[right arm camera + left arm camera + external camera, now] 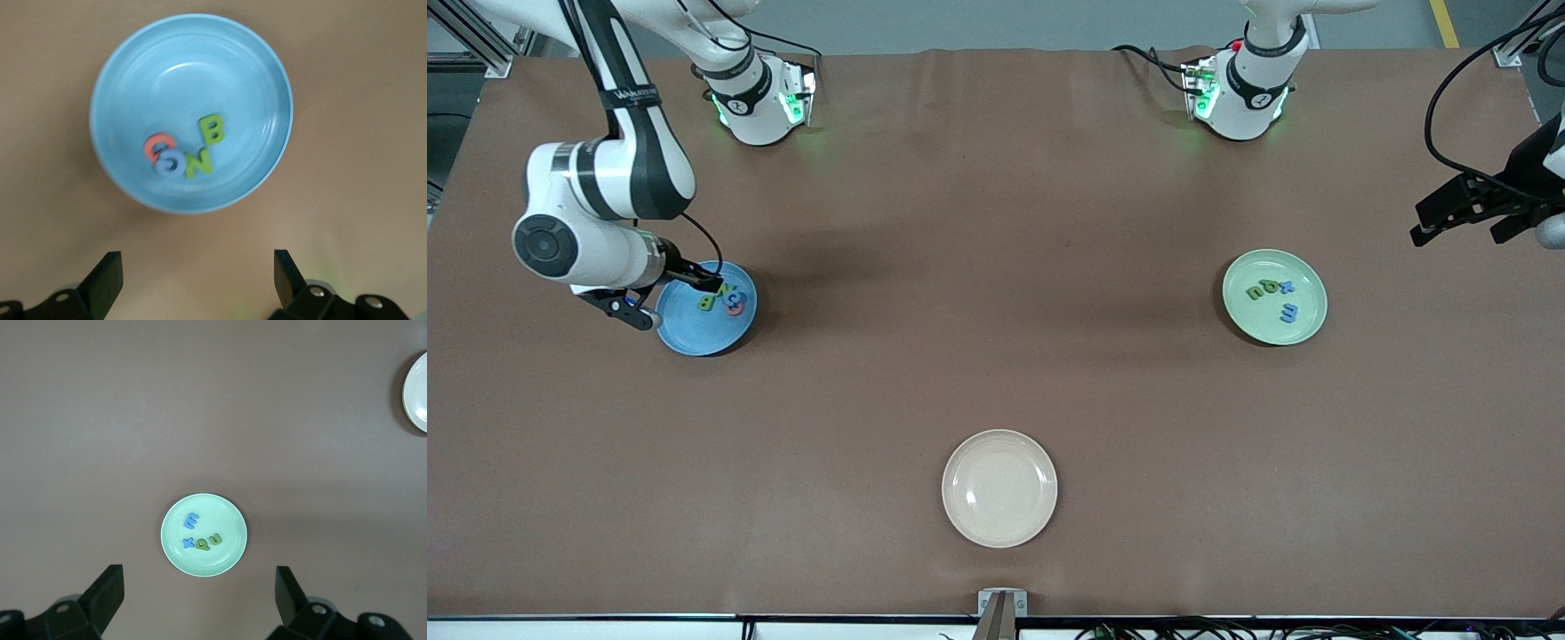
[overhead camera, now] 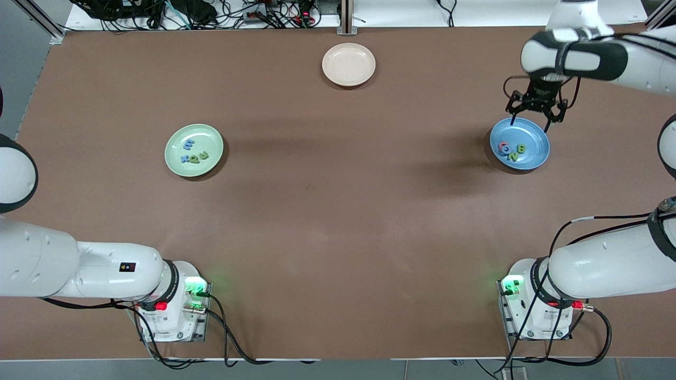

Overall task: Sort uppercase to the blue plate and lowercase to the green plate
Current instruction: 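Open the right gripper to drop the C onto the blue plate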

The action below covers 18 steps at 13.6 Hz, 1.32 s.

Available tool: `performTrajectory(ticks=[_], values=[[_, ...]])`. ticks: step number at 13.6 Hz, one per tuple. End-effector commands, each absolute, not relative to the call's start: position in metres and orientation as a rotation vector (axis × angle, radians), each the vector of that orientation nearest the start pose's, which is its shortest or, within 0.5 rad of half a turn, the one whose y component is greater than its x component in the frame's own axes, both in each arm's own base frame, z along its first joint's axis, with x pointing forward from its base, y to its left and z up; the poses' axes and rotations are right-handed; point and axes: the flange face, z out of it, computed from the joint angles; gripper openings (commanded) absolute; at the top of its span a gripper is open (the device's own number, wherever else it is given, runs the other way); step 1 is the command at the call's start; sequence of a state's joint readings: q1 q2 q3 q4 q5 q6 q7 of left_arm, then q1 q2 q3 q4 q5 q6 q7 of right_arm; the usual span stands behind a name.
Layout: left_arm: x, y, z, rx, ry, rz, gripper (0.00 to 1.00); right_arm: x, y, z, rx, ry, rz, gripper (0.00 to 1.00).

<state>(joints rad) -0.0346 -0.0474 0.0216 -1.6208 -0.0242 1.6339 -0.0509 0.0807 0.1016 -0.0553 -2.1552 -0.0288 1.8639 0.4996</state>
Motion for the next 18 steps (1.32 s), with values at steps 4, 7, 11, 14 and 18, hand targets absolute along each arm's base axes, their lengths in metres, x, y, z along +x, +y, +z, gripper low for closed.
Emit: performTrajectory(ticks=[4, 7, 11, 14, 18], values=[[0.541, -0.01, 0.649, -3.176, -0.018, -0.15, 1.0, 0.538, 0.011, 0.419, -3.062, 0.41, 0.632, 1.0], [0.542, -0.009, 0.648, -3.17, -0.018, -0.148, 1.0, 0.552, 0.012, 0.461, -3.067, 0.298, 0.58, 1.0], [0.543, -0.01, 0.65, -3.174, -0.02, -0.155, 1.0, 0.558, 0.013, 0.493, -3.066, 0.191, 0.553, 1.0], [0.544, -0.01, 0.649, -3.175, -0.021, -0.15, 1.0, 0.557, 0.016, 0.508, -3.061, 0.18, 0.565, 1.0], [0.543, -0.012, 0.65, -3.172, -0.013, -0.152, 1.0, 0.561, 0.016, 0.53, -3.068, 0.177, 0.513, 1.0]])
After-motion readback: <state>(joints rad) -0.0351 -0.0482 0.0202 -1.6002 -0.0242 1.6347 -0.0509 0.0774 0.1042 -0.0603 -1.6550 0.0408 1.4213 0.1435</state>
